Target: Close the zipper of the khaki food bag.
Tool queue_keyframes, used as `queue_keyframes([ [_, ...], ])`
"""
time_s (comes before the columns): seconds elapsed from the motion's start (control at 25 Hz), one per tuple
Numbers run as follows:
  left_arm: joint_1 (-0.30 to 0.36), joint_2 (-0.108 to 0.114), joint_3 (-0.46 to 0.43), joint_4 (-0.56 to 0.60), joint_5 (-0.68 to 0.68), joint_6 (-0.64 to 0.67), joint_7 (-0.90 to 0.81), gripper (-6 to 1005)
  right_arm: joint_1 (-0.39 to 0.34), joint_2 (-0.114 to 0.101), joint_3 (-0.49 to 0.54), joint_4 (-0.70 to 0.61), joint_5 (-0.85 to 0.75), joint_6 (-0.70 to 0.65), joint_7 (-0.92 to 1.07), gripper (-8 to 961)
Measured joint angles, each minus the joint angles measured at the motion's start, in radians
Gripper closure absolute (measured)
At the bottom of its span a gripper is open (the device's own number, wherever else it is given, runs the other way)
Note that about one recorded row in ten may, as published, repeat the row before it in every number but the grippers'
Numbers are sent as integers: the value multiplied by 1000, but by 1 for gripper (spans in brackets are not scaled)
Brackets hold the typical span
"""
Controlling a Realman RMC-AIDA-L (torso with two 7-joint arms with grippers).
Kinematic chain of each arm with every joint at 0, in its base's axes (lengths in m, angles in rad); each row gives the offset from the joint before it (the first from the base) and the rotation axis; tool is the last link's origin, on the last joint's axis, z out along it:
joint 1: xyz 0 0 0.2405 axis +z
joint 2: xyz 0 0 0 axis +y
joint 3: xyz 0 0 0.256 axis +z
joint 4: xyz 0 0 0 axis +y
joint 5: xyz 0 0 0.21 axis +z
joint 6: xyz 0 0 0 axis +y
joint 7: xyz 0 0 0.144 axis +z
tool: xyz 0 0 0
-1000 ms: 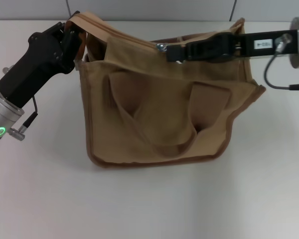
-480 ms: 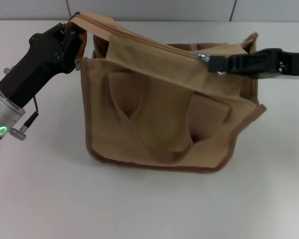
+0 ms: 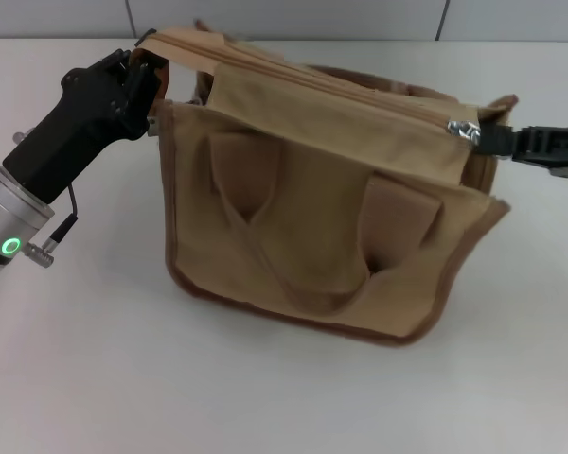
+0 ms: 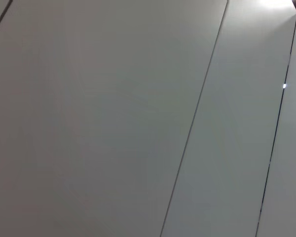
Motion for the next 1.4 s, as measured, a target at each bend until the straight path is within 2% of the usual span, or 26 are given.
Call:
queue_keyframes([
  [0.16,-1,0,0,0,0,-1,1,861,-21,-4,34,1,0,-24,-29,938],
  [0.48,-6,0,7,1,-5,9,65,859,-75,-27,151,84,-2,-79,-111,936],
  [0.64,-3,0,-1,5,-25,13,69,858,-96,-25,176,86,1,-101,-155,777],
  [0.8,19,2,-2,11,-86,73,111,857,-104,-19,182,86,1,-108,-200,644],
  [1.0,54,7,-9,60,-202,137,138,666,-101,-12,178,90,-1,-108,-255,477],
  [1.08,71,7,-12,83,-238,151,135,465,-99,-10,177,91,-2,-108,-266,392],
  [1.16,85,8,-12,92,-272,164,133,422,-96,-7,176,91,-2,-108,-279,306],
  [1.4,110,10,-4,114,-290,210,50,293,-95,-5,177,91,-2,-131,-339,227],
])
